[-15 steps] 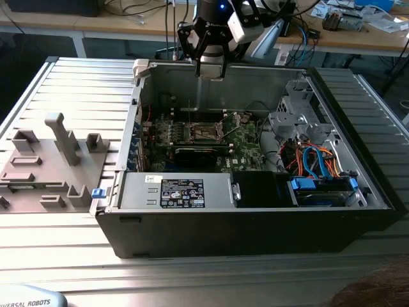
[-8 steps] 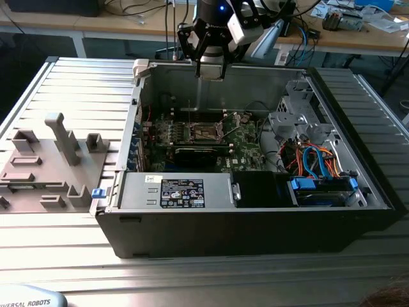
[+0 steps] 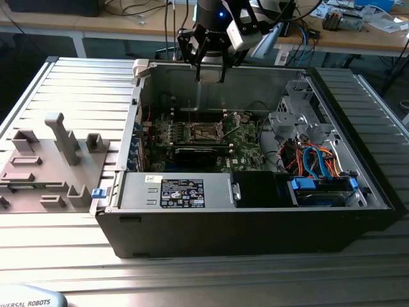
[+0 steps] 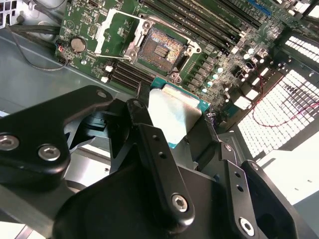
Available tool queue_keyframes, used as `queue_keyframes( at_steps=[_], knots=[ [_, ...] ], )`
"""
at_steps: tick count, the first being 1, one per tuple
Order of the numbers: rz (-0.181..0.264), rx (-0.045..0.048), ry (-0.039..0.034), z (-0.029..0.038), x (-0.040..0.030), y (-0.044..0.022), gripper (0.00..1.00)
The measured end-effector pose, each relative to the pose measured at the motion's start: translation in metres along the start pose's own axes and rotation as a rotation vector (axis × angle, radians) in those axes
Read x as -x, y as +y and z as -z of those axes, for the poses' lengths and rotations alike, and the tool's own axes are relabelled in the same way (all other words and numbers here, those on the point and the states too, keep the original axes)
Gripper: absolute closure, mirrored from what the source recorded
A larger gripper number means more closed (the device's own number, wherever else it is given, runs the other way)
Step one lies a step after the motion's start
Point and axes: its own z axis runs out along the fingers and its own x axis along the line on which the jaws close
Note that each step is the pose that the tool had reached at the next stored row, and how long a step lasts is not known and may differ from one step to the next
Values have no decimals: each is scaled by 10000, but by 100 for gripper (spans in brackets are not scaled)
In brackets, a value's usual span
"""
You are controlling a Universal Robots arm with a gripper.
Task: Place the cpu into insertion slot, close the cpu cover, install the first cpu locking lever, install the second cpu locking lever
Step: 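Place the cpu into insertion slot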
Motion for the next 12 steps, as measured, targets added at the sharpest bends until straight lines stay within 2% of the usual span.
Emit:
queue_keyframes(
  at_steps=[12],
  knots=[
    [-166,-20,-16,-1,0,0,46]
  ],
)
